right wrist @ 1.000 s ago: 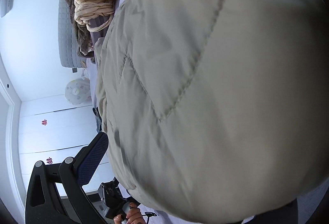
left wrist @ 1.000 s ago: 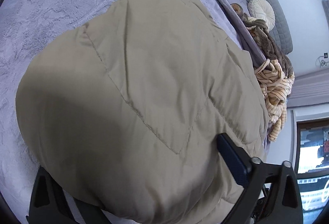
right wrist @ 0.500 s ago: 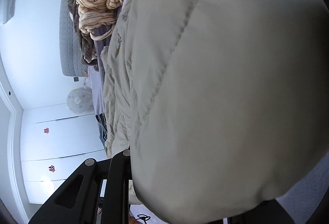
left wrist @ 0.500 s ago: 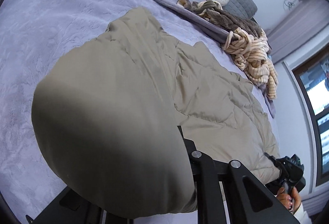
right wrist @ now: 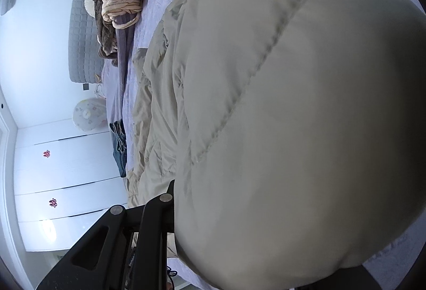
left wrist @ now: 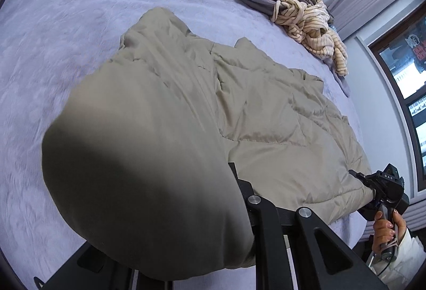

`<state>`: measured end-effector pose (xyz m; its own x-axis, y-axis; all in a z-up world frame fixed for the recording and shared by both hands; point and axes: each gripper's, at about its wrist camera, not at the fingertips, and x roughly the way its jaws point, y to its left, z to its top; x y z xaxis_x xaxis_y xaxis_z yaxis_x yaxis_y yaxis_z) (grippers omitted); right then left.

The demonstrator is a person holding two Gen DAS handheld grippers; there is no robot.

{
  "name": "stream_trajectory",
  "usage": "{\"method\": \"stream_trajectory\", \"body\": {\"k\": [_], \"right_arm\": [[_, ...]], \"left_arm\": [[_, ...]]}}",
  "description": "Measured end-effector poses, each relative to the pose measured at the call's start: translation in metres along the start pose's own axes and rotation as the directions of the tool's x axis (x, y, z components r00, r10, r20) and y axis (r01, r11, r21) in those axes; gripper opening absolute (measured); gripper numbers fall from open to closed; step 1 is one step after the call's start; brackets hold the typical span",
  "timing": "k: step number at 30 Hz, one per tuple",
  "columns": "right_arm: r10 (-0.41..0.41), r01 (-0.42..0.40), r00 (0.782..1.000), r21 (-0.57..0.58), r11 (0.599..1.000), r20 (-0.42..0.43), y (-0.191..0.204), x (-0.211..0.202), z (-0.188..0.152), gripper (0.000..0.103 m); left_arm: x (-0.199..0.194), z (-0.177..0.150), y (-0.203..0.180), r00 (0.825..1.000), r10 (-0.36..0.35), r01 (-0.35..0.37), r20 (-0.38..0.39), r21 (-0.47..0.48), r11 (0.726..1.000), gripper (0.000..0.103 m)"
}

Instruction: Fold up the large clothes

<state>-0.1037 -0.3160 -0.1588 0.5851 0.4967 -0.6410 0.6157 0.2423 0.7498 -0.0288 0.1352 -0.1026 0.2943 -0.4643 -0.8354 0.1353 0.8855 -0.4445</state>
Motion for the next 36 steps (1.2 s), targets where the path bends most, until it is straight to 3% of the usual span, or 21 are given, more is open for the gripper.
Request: {"method": "stream_trajectory", "body": {"k": [7,8,9,11,15,17,22,24,28,29,30,31,33,36], "right_arm": [[0.010,-0.008,0.999,0.047,0.999,-0.049,-0.048,-0.011,-0.027,0.027],[0.004,-0.001,0.999,0.045,0.999,-0.052,-0.048,-0.010,-0.026,0.029],[-0.008,0.010,0.998,0.039,0.999,-0.056,-0.048,-0.010,-0.026,0.033],[-0.050,0.052,0.997,0.030,0.998,-0.061,-0.045,-0.012,-0.025,0.041],[-0.151,0.151,0.988,-0.008,0.988,-0.035,-0.038,-0.038,-0.021,0.058],[-0.194,0.193,0.981,-0.012,0.981,-0.007,-0.037,-0.056,-0.019,0.060],[-0.268,0.268,0.959,0.018,0.963,0.090,-0.051,-0.102,-0.017,0.058],[-0.304,0.301,0.948,0.047,0.953,0.090,-0.066,-0.110,-0.016,0.047],[-0.379,0.374,0.923,0.072,0.925,0.070,-0.090,-0.114,-0.025,0.046],[-0.393,0.389,0.917,0.064,0.919,0.069,-0.090,-0.111,-0.027,0.046],[-0.403,0.400,0.913,0.055,0.915,0.067,-0.090,-0.111,-0.028,0.046],[-0.416,0.414,0.907,0.046,0.909,0.065,-0.089,-0.112,-0.029,0.046],[-0.434,0.432,0.899,0.037,0.901,0.063,-0.087,-0.117,-0.033,0.046],[-0.405,0.406,0.910,0.010,0.914,0.085,-0.074,-0.127,-0.036,0.046]], "left_arm": [[0.005,-0.056,0.014,0.997,0.059,-0.064,-0.058,-0.076,0.995,0.019],[0.007,-0.059,0.016,0.996,0.065,-0.070,-0.059,-0.091,0.993,0.021],[0.008,-0.061,0.018,0.995,0.085,-0.091,-0.061,-0.103,0.991,0.029],[0.004,-0.064,0.020,0.991,0.121,-0.127,-0.060,-0.120,0.985,0.034],[-0.018,-0.069,0.029,0.987,0.143,-0.152,-0.069,-0.145,0.978,0.034],[-0.033,-0.074,0.034,0.983,0.169,-0.178,-0.069,-0.144,0.973,0.034],[-0.054,-0.082,0.048,0.970,0.230,-0.239,-0.073,-0.161,0.958,0.034],[-0.046,-0.083,0.055,0.962,0.254,-0.269,-0.102,-0.180,0.946,0.034],[-0.037,-0.090,0.065,0.950,0.279,-0.302,-0.137,-0.187,0.935,0.035],[-0.039,-0.091,0.065,0.944,0.301,-0.323,-0.138,-0.181,0.929,0.046],[-0.044,-0.091,0.065,0.924,0.358,-0.377,-0.132,-0.166,0.911,0.063],[-0.052,-0.091,0.065,0.903,0.413,-0.427,-0.117,-0.152,0.891,0.068],[-0.068,-0.091,0.071,0.900,0.423,-0.435,-0.104,-0.167,0.885,0.069],[-0.092,-0.090,0.070,0.898,0.432,-0.441,-0.086,-0.177,0.880,0.069]]}}
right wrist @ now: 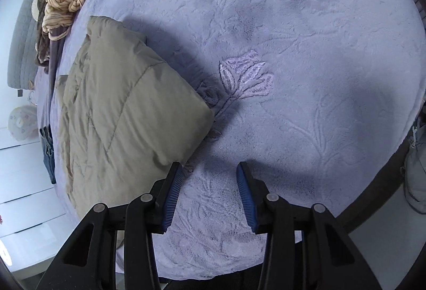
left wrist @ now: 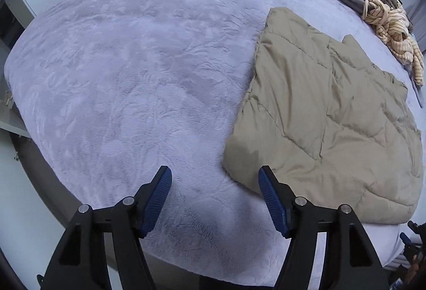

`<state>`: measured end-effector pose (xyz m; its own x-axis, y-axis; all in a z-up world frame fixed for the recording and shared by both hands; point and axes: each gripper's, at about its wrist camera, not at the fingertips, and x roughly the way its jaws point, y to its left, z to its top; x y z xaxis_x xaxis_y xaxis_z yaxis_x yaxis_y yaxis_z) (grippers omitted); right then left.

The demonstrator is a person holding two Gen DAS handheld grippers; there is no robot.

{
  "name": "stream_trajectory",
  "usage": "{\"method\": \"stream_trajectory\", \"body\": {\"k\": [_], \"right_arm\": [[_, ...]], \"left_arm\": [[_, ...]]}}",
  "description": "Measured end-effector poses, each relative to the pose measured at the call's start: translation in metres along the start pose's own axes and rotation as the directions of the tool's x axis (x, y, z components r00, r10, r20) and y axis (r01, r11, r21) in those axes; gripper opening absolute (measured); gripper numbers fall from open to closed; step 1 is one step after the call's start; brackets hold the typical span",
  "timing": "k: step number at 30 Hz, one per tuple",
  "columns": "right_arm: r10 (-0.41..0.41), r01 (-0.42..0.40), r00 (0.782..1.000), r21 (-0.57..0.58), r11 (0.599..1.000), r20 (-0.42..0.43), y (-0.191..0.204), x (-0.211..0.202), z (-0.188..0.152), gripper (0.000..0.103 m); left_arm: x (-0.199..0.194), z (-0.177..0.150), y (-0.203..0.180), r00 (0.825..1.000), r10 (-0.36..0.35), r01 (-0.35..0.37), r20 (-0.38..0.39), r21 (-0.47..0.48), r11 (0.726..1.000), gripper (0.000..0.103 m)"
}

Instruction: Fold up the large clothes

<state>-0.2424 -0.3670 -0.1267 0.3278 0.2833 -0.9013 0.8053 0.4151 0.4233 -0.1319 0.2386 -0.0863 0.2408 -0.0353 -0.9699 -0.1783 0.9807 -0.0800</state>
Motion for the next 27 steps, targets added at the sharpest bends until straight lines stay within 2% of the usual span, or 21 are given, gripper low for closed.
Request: {"method": "stream_trajectory", "body": {"k": [4,8,10,11,13,17,19,21,27], "right_arm": [[0.029,-0.025,0.999,-0.092,0.995,0.039,0.027,-0.018,-0.001,0.049],[0.053,-0.043,0.998,-0.208,0.977,0.044,0.058,-0.023,-0.007,0.063],[0.064,-0.056,0.998,-0.262,0.963,0.024,0.073,-0.020,-0.011,0.065],[0.066,-0.060,0.998,-0.281,0.958,0.013,0.078,-0.017,-0.014,0.069],[0.068,-0.069,0.998,-0.318,0.946,-0.014,0.083,-0.014,-0.020,0.073],[0.041,-0.060,0.997,-0.365,0.929,-0.061,0.088,-0.004,-0.033,0.073],[0.023,-0.048,0.997,-0.388,0.921,-0.070,0.090,-0.002,-0.039,0.073],[0.014,-0.040,0.998,-0.409,0.912,-0.066,0.095,-0.001,-0.044,0.084],[-0.007,-0.013,0.999,-0.476,0.879,-0.041,0.122,0.002,-0.056,0.084]], "left_arm": [[-0.028,-0.002,-0.017,0.998,-0.027,0.025,0.051,0.044,0.999,0.069],[-0.044,-0.006,-0.050,0.995,-0.083,0.078,0.062,0.081,0.994,0.069],[-0.050,-0.010,-0.062,0.993,-0.104,0.098,0.061,0.101,0.990,0.085],[-0.055,-0.014,-0.066,0.991,-0.106,0.098,0.076,0.108,0.989,0.103],[-0.065,-0.024,-0.074,0.989,-0.105,0.092,0.105,0.122,0.988,0.103],[-0.074,-0.037,-0.086,0.991,-0.105,0.094,0.080,0.133,0.987,0.103],[-0.076,-0.041,-0.089,0.994,-0.082,0.071,0.074,0.142,0.987,0.103],[-0.076,-0.041,-0.091,0.996,-0.048,0.036,0.073,0.156,0.987,0.103],[-0.071,-0.024,-0.085,0.996,-0.055,0.041,0.072,0.178,0.983,0.103]]}}
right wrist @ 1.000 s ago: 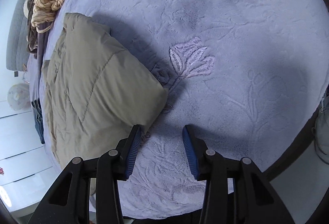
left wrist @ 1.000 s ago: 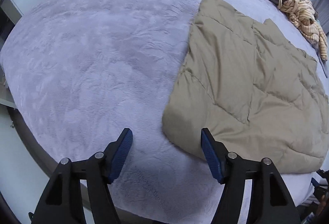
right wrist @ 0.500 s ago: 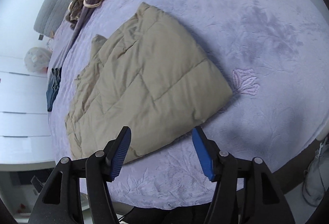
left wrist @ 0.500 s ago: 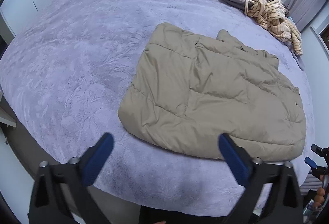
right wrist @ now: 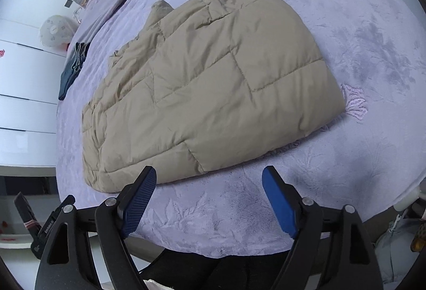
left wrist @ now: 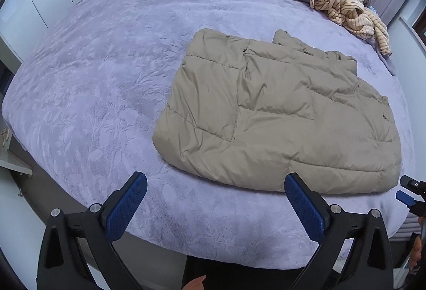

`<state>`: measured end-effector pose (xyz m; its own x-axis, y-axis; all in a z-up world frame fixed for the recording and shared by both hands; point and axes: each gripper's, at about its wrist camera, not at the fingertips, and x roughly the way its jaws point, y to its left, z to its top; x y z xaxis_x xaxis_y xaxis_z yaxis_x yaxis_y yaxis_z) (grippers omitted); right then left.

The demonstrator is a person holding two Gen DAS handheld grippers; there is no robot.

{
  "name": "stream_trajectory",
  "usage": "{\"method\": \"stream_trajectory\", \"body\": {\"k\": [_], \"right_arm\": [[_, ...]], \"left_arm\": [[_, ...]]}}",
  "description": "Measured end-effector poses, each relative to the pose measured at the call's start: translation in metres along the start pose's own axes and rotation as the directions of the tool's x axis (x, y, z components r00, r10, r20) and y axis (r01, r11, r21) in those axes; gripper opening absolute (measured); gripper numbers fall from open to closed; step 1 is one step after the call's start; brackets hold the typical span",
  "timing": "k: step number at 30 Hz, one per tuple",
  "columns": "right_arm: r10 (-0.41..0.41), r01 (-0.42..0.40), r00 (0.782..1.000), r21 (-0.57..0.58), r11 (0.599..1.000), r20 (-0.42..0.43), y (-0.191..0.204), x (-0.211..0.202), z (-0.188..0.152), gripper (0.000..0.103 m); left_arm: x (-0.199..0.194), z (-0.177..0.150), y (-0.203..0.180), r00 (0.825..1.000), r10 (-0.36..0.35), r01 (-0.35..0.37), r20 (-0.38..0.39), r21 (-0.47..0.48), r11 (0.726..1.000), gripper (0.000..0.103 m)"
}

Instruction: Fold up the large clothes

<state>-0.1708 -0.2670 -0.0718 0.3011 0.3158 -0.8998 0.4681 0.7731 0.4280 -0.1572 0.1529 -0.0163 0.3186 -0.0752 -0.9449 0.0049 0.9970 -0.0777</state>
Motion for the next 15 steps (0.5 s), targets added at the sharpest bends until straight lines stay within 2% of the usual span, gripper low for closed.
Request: {"method": "stream_trajectory", "body": {"k": [5,9,15], "right_arm": [[-0.008,0.008,1.000,-0.026,1.000,-0.003,0.028,0.013,0.003,0.084],[-0.025,0.024,1.000,-0.068,0.997,-0.012,0.054,0.025,0.004,0.084],[-0.029,0.027,0.999,-0.055,0.998,-0.035,0.075,0.043,0.005,0.086]], "left_arm": [[0.010,0.020,0.007,1.000,0.011,-0.011,-0.005,0.044,0.999,0.103],[0.017,0.039,0.015,1.000,-0.020,0.021,-0.013,0.062,0.998,0.103],[0.037,0.054,0.020,0.999,-0.010,0.014,-0.042,0.094,0.995,0.103]]}}
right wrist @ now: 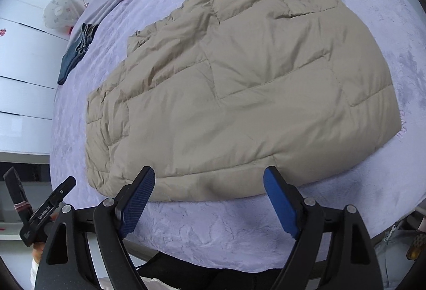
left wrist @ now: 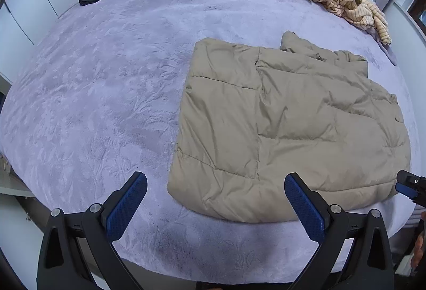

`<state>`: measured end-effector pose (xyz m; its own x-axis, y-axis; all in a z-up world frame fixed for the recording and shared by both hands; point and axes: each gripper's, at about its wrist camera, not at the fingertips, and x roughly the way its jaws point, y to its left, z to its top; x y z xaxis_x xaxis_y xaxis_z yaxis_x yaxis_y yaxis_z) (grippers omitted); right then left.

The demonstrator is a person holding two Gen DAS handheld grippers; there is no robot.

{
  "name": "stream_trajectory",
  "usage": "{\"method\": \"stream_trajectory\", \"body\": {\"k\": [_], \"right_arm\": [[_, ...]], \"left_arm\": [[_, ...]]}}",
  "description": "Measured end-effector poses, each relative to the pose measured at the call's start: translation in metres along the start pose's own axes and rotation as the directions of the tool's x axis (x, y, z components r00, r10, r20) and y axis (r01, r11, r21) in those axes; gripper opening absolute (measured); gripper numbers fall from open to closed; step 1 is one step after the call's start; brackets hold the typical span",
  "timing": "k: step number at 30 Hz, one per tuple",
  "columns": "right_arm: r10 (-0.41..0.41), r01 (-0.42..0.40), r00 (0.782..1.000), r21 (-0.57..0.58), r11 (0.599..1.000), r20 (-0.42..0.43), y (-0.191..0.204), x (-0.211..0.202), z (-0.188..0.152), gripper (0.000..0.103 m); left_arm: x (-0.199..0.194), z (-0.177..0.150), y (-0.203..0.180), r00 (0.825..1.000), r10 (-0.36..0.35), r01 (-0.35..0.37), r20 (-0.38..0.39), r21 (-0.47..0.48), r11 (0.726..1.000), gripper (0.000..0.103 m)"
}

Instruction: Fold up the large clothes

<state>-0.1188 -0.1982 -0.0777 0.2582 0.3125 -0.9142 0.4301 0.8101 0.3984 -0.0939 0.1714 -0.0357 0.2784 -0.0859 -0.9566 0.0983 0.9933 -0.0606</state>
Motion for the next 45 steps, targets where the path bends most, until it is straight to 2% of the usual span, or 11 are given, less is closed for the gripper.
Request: {"method": "stream_trajectory", "body": {"k": [8,9,10,15,21,29,32,35,38,41,45], "right_arm": [[0.012,-0.012,1.000,0.002,1.000,-0.023,0.021,0.021,0.002,0.088],[0.015,-0.015,0.999,0.003,1.000,-0.029,0.023,0.024,0.003,0.100],[0.021,-0.021,0.999,0.004,1.000,-0.029,0.026,0.026,0.004,0.103],[0.008,-0.008,1.000,-0.005,1.000,-0.026,0.037,0.037,0.007,0.103],[-0.010,0.010,0.998,-0.008,1.000,-0.068,0.045,0.048,0.014,0.103],[0.011,-0.012,0.998,-0.026,1.000,-0.058,0.057,0.051,0.020,0.103],[-0.010,0.008,0.997,-0.027,1.000,-0.076,0.061,0.060,0.021,0.103],[-0.024,0.023,0.996,-0.012,1.000,-0.087,0.059,0.068,0.022,0.103],[-0.030,0.029,0.995,-0.006,1.000,-0.096,0.057,0.071,0.024,0.103],[-0.038,0.038,0.994,-0.008,0.999,-0.104,0.056,0.073,0.025,0.103],[-0.049,0.048,0.992,-0.008,0.999,-0.113,0.058,0.077,0.026,0.103]], "left_arm": [[0.023,0.008,0.003,0.997,-0.058,0.060,-0.060,0.025,0.998,0.103],[0.025,0.009,0.002,0.996,-0.061,0.063,-0.062,0.026,0.998,0.103],[0.027,0.010,0.002,0.996,-0.062,0.064,-0.065,0.028,0.998,0.103],[0.038,0.016,0.002,0.993,-0.077,0.080,-0.084,0.032,0.996,0.103],[0.055,0.028,0.012,0.986,-0.126,0.131,-0.108,0.034,0.991,0.103],[0.081,0.045,0.033,0.966,-0.222,0.225,-0.136,0.009,0.974,0.103],[0.091,0.056,0.048,0.949,-0.291,0.290,-0.123,-0.025,0.957,0.103],[0.107,0.066,0.067,0.920,-0.366,0.355,-0.144,-0.094,0.930,0.103],[0.125,0.069,0.077,0.869,-0.456,0.439,-0.192,-0.125,0.890,0.103],[0.148,0.071,0.078,0.775,-0.579,0.558,-0.254,-0.153,0.815,0.103],[0.171,0.080,0.062,0.681,-0.661,0.648,-0.314,-0.161,0.744,0.103]]}}
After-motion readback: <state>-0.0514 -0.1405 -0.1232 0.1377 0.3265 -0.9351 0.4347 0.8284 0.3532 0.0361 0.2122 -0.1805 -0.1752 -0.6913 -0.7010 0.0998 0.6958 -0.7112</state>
